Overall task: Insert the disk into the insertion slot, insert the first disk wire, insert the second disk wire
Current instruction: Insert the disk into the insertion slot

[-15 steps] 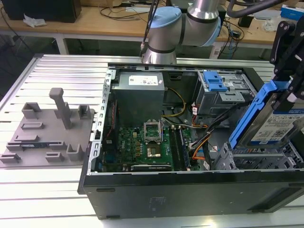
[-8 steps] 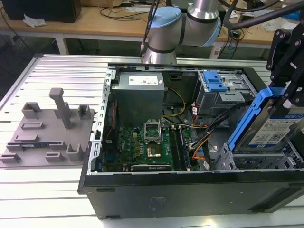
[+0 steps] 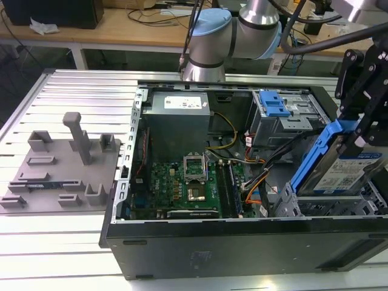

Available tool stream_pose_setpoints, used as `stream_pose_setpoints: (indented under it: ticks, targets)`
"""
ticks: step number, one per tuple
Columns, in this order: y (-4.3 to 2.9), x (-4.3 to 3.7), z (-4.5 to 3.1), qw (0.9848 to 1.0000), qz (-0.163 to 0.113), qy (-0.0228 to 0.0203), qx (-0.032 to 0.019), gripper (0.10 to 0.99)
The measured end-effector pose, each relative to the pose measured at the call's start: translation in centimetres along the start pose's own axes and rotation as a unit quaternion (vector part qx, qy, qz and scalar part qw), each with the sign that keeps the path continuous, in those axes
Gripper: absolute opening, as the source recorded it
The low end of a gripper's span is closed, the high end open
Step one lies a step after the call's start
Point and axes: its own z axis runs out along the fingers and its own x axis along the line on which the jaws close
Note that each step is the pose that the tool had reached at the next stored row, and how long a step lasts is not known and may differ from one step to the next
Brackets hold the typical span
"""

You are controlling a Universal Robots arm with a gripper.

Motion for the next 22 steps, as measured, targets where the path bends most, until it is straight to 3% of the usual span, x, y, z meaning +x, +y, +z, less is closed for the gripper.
stream_pose_setpoints:
  ticks: [13, 16, 18, 22]
  targets:
    - [-0.05, 0.25, 2.84, 1.0000, 0.000, 0.0000, -0.0005, 0.365]
    - [-0.05, 0.27, 3.00, 1.0000, 0.000, 0.0002, -0.0005, 0.373]
    - [-0.06, 0.27, 3.02, 1.0000, 0.000, 0.0001, -0.0005, 0.498]
    - [-0.06, 0.27, 3.03, 1.0000, 0.000, 0.0001, -0.0005, 0.498]
